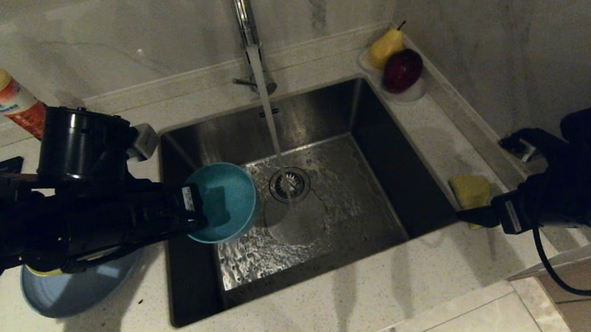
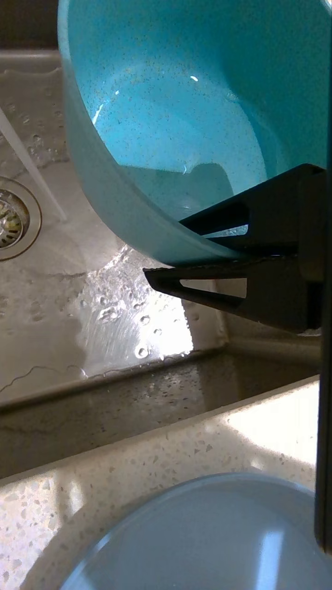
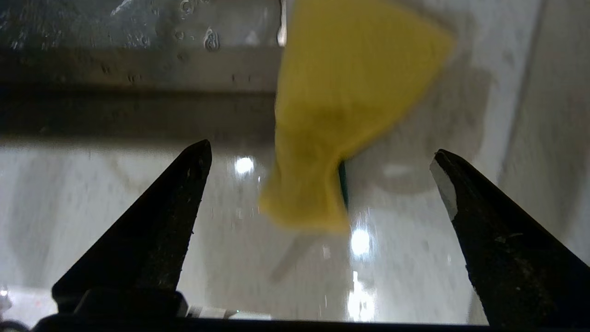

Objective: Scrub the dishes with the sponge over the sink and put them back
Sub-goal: Pick up a bowl and the sponge

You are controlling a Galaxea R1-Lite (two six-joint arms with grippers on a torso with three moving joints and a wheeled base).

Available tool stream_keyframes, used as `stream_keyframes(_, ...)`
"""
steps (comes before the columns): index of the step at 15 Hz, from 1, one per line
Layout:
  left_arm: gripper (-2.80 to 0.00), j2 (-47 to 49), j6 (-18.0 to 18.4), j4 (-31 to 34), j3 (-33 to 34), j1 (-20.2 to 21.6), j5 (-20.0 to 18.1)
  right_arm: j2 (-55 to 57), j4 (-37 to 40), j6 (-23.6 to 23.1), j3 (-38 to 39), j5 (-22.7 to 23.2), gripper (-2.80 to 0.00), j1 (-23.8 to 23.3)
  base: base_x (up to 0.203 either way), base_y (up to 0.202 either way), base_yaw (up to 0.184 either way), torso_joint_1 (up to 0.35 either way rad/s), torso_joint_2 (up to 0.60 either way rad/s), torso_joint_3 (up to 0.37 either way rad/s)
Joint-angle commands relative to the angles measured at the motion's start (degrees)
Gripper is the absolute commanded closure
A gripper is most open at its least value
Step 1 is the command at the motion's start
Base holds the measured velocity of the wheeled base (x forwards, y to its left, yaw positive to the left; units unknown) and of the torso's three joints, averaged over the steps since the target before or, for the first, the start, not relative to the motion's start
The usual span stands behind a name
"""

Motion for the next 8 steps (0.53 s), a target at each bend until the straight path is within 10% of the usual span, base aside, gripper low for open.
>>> stream_keyframes(1, 0.0, -0.33, -0.14, 0.01, -0.07, 0.01, 0.17, 2.39, -1.91, 0.04, -0.37, -0.24, -2.8, 0.3, 0.0, 0.0, 0.0, 0.0, 0.0, 0.0)
stream_keyframes(8, 0.0, 0.4, -0.14, 0.01, -0.8, 0.01, 0.08, 5.34, -6.08, -0.05, -0.88, -0.63, -2.8, 0.3, 0.0, 0.0, 0.0, 0.0, 0.0, 0.0)
